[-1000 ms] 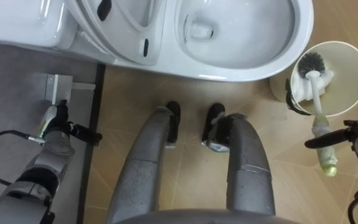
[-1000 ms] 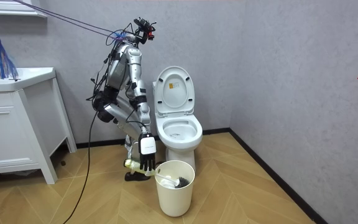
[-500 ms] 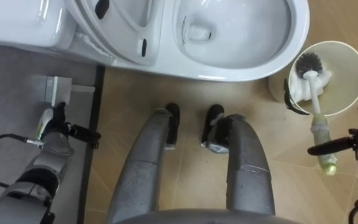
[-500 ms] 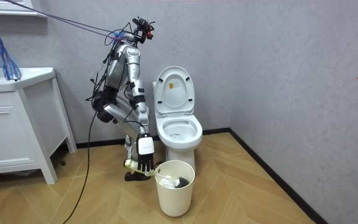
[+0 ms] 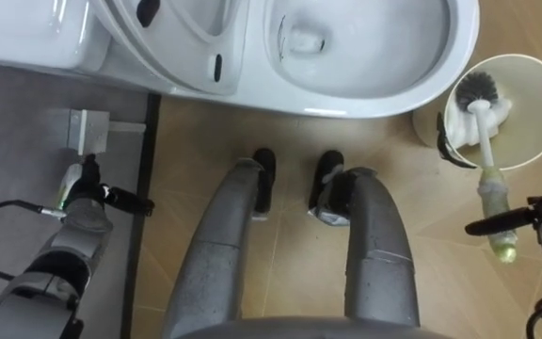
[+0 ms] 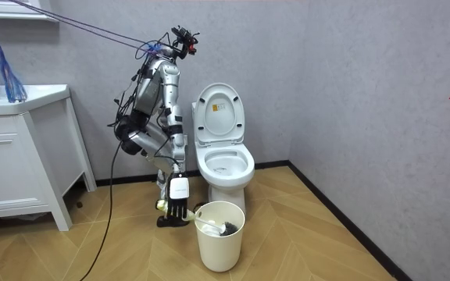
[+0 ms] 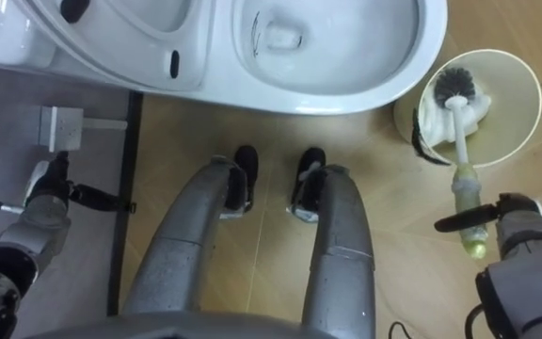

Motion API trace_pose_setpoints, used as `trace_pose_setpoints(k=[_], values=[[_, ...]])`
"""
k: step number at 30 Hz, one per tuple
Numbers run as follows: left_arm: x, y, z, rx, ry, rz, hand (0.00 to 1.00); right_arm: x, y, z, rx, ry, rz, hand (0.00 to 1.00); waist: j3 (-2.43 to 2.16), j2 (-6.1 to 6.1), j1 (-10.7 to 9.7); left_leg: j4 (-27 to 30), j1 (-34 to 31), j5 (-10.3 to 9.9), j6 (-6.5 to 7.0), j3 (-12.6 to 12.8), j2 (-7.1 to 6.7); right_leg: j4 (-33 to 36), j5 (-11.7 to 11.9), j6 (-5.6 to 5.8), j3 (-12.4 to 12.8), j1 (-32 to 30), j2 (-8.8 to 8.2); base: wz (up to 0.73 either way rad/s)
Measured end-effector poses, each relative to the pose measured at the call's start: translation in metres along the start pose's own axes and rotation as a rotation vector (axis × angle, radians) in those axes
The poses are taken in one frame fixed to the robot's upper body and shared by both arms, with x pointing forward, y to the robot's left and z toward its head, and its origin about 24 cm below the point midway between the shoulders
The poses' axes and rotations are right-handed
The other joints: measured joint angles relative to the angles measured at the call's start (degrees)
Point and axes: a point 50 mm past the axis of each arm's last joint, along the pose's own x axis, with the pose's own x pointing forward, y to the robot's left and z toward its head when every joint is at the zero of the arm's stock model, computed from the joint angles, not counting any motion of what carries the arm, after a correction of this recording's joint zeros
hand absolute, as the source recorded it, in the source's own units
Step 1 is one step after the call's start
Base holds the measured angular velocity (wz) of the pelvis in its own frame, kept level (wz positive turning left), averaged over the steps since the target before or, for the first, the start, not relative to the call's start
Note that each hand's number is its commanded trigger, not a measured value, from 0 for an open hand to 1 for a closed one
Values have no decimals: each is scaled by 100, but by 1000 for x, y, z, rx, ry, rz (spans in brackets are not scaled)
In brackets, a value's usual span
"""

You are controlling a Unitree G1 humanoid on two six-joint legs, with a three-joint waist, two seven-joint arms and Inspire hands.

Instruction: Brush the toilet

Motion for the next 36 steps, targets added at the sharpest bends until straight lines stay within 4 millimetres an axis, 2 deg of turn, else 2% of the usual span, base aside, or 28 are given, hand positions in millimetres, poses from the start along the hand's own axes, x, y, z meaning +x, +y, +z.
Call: trace_pose_setpoints(k=[5, 7, 9, 15, 16, 17, 18, 21, 22, 23, 25, 30, 36], values=[[0, -1, 1, 0, -2, -18, 0, -2, 5, 15, 46, -33, 19, 0, 10, 12, 3, 342, -261, -144, -31, -11, -11, 321, -128, -38, -6, -246, -16, 0], [1, 0, 8, -4, -18, -26, 0, -2, 5, 20, 85, -44, 26, 0, 17, 13, -8, 505, -414, -173, -40, -38, -36, 528, -227, -62, -41, -394, -103, 17], [2, 1, 13, -9, -30, -23, 0, -2, 5, 21, 117, -44, 31, 0, 22, 20, -2, 638, -524, -206, -47, -62, -89, 663, -282, -55, -37, -496, -115, 14], [3, 2, 19, -18, -63, -21, 0, -2, 6, 21, 163, -39, 40, 0, 55, 35, -17, 1044, -749, -364, -28, -67, -104, 1072, -455, -61, -40, -699, -190, 3], [3, 2, 20, -18, -67, -22, 0, -3, 6, 21, 169, -39, 44, 11, 70, 33, -16, 1121, -767, -408, -21, -57, -105, 1153, -497, -60, -34, -717, -205, 0], [2, 1, 20, -15, -69, -23, 0, -2, 6, 20, 173, -39, 45, 51, 70, 33, -14, 1163, -780, -428, -14, -48, -101, 1191, -519, -49, -24, -732, -206, 0], [2, 0, 20, -5, -72, -28, 0, -3, 6, 21, 180, -39, 46, 100, 71, 34, -11, 1232, -814, -463, -6, -30, -96, 1265, -551, -31, 10, -779, -204, -4], [2, -1, 20, -5, -72, -29, 0, -3, 6, 21, 196, -42, 51, 100, 84, 50, -8, 1414, -903, -561, 23, 4, -92, 1433, -622, -14, 43, -874, -212, -5], [2, -1, 21, -4, -73, -29, 0, -3, 5, 22, 197, -45, 48, 100, 107, 77, -6, 1478, -932, -595, 36, 10, -96, 1483, -643, -9, 43, -894, -214, -3], [2, -1, 20, -4, -71, -29, 0, -3, 5, 22, 196, -46, 47, 100, 112, 84, -13, 1501, -942, -608, 42, 15, -96, 1513, -659, -5, 49, -904, -226, 0], [2, -1, 20, -2, -70, -30, 0, -2, 0, 21, 192, -47, 37, 100, 114, 90, -8, 1579, -989, -664, 77, 69, -101, 1618, -705, -14, 63, -977, -290, 0], [2, -2, 20, 0, -64, -56, 0, -2, -2, 20, 194, -46, 56, 100, 116, 126, 11, 1622, -1019, -712, 122, 135, -109, 1692, -756, 24, 131, -1042, -295, -1], [2, -4, 20, 0, -65, -95, 0, -2, -5, 12, 200, -15, 60, 100, 108, 178, 10, 1852, -1020, -873, 166, 185, -113, 1943, -921, 57, 206, -1068, -300, -1]])
